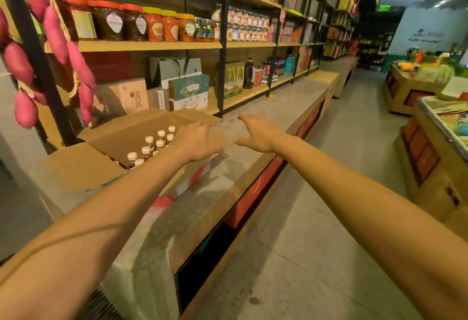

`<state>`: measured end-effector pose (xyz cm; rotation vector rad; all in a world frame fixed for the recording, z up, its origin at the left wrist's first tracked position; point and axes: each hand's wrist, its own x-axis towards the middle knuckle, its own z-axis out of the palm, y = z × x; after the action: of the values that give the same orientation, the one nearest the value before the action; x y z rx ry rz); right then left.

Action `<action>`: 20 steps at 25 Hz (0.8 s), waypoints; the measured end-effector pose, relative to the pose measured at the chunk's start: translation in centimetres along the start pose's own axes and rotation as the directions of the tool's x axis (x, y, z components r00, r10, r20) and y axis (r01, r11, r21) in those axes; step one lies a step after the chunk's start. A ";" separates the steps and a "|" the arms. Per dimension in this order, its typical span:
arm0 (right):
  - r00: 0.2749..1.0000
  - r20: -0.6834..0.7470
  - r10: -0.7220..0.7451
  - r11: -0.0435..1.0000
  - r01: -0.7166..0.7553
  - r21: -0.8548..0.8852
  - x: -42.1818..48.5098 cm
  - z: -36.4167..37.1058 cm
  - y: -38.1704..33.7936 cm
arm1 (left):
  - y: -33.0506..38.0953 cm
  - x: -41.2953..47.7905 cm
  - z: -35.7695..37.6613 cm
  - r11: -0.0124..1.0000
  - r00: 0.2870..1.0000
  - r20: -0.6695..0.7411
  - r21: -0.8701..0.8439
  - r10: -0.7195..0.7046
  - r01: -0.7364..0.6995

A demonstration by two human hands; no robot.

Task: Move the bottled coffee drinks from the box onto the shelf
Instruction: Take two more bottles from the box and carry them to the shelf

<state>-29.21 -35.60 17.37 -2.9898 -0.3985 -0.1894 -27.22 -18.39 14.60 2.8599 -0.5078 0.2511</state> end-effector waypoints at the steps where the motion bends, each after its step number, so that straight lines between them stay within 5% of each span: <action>1: 1.000 0.003 -0.021 1.000 0.021 0.012 2.8 0.5 0.3 | -1.4 2.4 0.5 1.000 1.000 -0.016 -0.007 -0.020 0.020; 11: 0.978 0.115 -0.174 0.973 0.153 0.173 27.1 6.9 -1.3 | -14.7 16.0 2.1 0.930 0.930 -0.036 -0.003 -0.367 0.367; 20: 0.794 0.210 -0.571 0.811 0.506 0.292 43.8 16.5 -1.1 | -23.5 22.8 7.9 0.755 0.755 -0.037 0.004 -0.655 0.655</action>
<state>14.20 -21.25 7.34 -2.5984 -1.2278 0.2395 3.27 -6.09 7.27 2.8264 0.5265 0.1694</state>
